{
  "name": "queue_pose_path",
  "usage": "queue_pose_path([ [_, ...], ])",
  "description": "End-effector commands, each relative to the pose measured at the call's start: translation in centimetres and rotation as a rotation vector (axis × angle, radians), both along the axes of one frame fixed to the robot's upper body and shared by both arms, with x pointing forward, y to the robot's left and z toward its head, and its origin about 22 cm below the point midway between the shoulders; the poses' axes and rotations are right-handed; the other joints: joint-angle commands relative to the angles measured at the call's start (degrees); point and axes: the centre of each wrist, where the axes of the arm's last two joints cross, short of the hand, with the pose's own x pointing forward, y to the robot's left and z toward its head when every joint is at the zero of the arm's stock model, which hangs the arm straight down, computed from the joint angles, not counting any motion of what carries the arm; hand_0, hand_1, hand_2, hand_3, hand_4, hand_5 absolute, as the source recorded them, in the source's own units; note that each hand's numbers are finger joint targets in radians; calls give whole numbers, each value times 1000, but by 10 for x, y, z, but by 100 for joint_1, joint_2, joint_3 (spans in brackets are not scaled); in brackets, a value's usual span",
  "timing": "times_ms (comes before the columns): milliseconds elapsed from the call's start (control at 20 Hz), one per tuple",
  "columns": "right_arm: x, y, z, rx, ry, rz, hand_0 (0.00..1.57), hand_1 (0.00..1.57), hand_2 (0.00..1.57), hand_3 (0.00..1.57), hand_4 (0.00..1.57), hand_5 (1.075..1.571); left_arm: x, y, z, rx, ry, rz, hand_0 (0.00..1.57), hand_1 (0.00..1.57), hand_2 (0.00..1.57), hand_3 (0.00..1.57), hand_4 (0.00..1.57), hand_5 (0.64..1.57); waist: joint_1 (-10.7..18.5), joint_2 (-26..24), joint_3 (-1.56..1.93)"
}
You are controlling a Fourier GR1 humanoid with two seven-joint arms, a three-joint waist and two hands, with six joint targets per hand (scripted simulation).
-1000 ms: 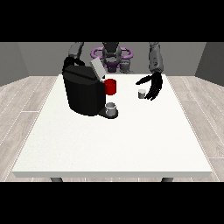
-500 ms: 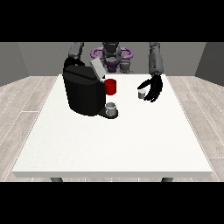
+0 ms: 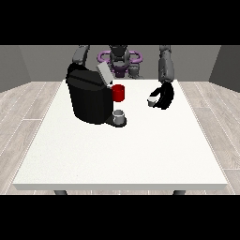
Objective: Insert the coffee pod into the coffee machine and close the lid
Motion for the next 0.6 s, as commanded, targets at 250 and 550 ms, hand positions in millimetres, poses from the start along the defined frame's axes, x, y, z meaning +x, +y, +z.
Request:
queue_pose_path([
  [250,-5,-10,-27,55,8,-41,0,0,0,0,515,1571,5,-19,-4,81,24,-69,1225,1225,1358,1305,473,1571,109,-200,-8],
  [550,-1,-3,-9,12,46,-11,0,0,0,0,398,1571,22,-2,32,3,-64,-172,1450,1450,1452,1388,623,1571,15,-303,-11],
])
